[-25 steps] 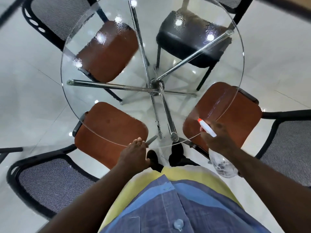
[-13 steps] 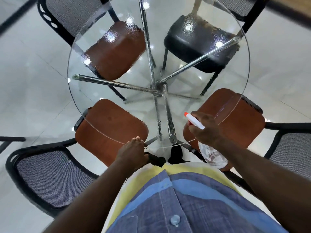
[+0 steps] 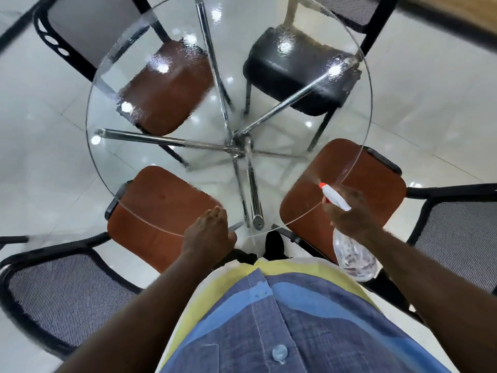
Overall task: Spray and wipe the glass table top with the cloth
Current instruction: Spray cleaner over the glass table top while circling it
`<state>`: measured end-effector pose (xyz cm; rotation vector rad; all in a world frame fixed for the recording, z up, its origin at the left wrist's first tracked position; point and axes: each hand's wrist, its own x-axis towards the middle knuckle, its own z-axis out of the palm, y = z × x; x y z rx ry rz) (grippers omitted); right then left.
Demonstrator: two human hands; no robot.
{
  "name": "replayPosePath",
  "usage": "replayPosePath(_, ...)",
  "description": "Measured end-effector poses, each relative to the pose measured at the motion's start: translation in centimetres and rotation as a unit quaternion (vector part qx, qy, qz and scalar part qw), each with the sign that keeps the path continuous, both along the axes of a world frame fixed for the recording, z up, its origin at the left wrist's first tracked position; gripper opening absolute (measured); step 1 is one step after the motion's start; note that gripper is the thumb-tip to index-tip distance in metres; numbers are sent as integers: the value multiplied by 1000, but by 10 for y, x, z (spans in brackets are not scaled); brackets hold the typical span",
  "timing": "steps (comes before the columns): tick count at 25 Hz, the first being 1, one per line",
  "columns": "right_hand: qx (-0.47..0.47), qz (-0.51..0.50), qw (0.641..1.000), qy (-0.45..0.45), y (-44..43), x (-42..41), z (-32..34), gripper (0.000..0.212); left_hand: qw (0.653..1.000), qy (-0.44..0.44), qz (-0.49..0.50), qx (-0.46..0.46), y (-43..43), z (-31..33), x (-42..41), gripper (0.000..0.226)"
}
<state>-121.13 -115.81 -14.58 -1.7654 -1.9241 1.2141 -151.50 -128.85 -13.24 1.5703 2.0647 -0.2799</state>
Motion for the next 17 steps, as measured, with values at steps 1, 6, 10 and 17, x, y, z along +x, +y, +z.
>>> replayPosePath(1, -4, -3, 1000, -8, -2, 5, 2, 19, 1000, -13, -15, 7, 6, -1, 3, 28)
replayPosePath(6, -20, -47, 998, 25, 8, 25, 3, 15, 997, -29, -66, 12, 38, 2, 15, 39)
replayPosePath(10, -27, -93, 995, 11, 35, 27, 5, 22, 998, -24, -63, 7, 64, 10, 11, 56)
replayPosePath(17, -6, -78, 997, 27, 98, 4, 34, 24, 998, -34, -37, 35, 99, 27, 0, 70)
